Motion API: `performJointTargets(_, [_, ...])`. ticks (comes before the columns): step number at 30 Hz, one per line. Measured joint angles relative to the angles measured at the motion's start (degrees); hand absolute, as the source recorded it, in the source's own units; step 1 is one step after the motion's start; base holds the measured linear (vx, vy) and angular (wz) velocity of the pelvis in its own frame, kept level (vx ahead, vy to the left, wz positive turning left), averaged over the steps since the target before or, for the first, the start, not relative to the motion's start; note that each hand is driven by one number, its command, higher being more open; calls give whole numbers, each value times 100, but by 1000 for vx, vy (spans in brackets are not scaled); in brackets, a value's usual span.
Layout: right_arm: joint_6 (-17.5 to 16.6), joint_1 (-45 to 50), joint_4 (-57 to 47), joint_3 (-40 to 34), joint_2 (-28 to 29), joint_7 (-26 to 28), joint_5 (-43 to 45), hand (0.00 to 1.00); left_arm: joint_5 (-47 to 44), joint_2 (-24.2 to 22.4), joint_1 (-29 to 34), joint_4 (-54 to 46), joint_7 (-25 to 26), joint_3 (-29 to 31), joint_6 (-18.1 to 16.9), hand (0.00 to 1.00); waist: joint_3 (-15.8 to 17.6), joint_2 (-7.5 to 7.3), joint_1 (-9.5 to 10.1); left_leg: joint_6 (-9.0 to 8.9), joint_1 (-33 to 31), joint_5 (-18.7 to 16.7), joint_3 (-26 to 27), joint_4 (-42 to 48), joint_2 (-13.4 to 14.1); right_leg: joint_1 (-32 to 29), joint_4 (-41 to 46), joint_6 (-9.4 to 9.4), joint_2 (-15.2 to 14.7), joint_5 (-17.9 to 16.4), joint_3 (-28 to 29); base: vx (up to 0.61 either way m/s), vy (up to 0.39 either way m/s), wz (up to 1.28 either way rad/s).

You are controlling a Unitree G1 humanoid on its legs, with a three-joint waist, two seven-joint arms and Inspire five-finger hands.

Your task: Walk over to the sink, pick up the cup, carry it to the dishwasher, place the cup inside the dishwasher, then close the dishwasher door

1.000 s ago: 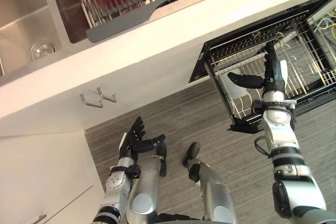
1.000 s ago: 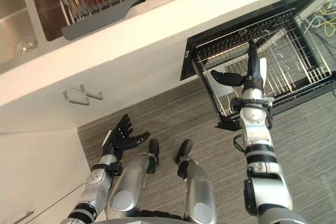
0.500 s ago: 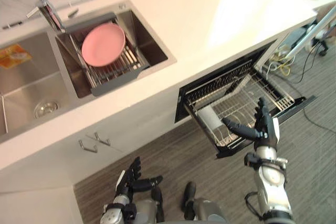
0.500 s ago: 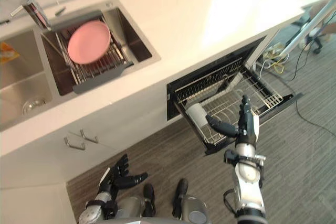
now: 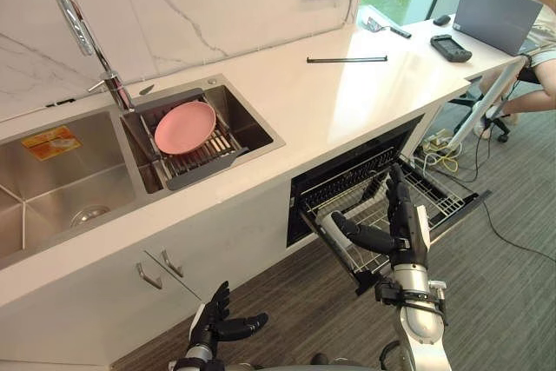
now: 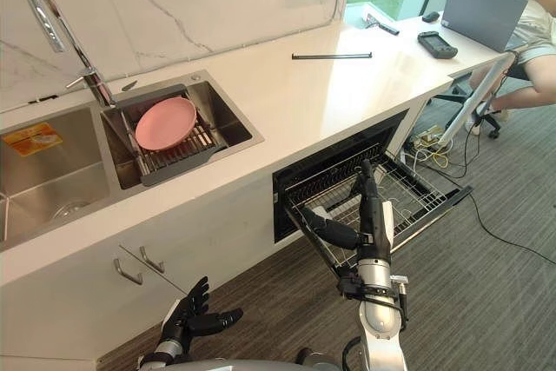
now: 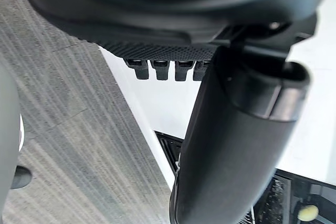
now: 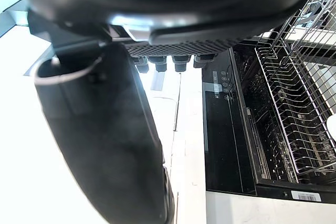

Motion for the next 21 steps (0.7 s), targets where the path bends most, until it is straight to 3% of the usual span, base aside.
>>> performJointTargets(2, [-1, 95, -135, 3, -60, 102, 2, 100, -15, -17, 17, 39, -3, -1, -75, 100, 65, 112, 3, 21, -123, -400, 32, 688, 168, -9, 378, 3, 20, -321, 46, -60, -36, -13])
performJointTargets(4, [-16, 245, -376, 17, -192, 185, 9, 100, -109, -29, 40, 44, -27, 8, -110, 100, 110, 206, 1, -82, -259, -726, 142, 1307, 346, -79, 769, -59, 45, -590, 113, -41, -13, -16])
performJointTargets(7, [-126, 257, -704, 0, -394, 254, 114, 100, -286, -34, 63, 36, -126, 118, -111, 100, 192, 229, -64, -155, -770, -754, 557, 2315, 548, -316, 1199, -81, -123, -792, 152, -34, 31, -2])
performJointTargets(9, [-163, 241, -801, -25, -480, 251, 141, 100, -425, -31, 81, 26, -157, 119, -130, 100, 237, 261, -108, -147, -869, -815, 761, 2291, 742, -407, 1478, -4, -248, -964, 82, -8, 35, 24])
performJointTargets(10, [-164, 234, -832, -25, -543, 252, 169, 100, -531, -41, 81, 43, -221, 127, -99, 100, 271, 279, -164, -36, -878, -807, 763, 2102, 766, -394, 1681, 74, -349, -1105, -16, 32, 106, 50])
performJointTargets(13, [-158, 198, -909, -16, -562, 162, 198, 100, -674, -40, 57, 33, -309, 227, -83, 100, 342, 144, -170, -187, -1132, -801, 732, 2084, 394, -323, 1720, 203, -883, -1168, -243, 55, 137, 70])
performJointTargets(14, [-152, 187, -908, -16, -573, 122, 227, 100, -672, -38, 57, 34, -333, 228, -106, 100, 345, 151, -169, -183, -1207, -795, 686, 2032, 393, -285, 1721, 279, -920, -1210, -246, 47, 123, 90])
performJointTargets(15, [-148, 177, -895, -12, -596, 46, 228, 100, -677, -54, 74, 23, -334, 246, -140, 100, 338, 173, -132, -184, -1294, -667, 611, 2011, 431, -202, 1783, 472, -980, -1316, -245, 106, 181, 54])
performJointTargets(16, [-144, 131, -878, 8, -659, 21, 225, 100, -680, -75, 119, -14, -329, 327, -223, 100, 330, 170, -63, -61, -1266, -714, 629, 2245, 417, -125, 1897, 650, -1077, -1452, -227, 138, 225, 33])
performJointTargets(18, [-139, 2, -821, 102, -664, 93, 226, 100, -803, -52, 127, -31, -350, 424, -226, 100, 292, 116, 64, 396, -1194, -1045, 735, 2341, 328, -70, 2016, 845, -1186, -1574, -22, 224, 271, -16])
performJointTargets(19, [-138, -49, -793, 172, -624, 110, 225, 100, -798, -60, 140, -30, -349, 488, -235, 100, 252, 85, 68, 404, -1144, -1104, 790, 2301, 229, -154, 2408, 814, -1241, -1577, 153, 313, 236, -5])
performJointTargets(21, [-146, -70, -712, 425, -576, 111, 184, 100, -781, 156, 145, -7, -332, 495, -170, 100, 208, -197, 17, 522, -835, -1190, 756, 2106, -196, -640, 4532, 606, -1542, -1507, 558, 343, 170, 20])
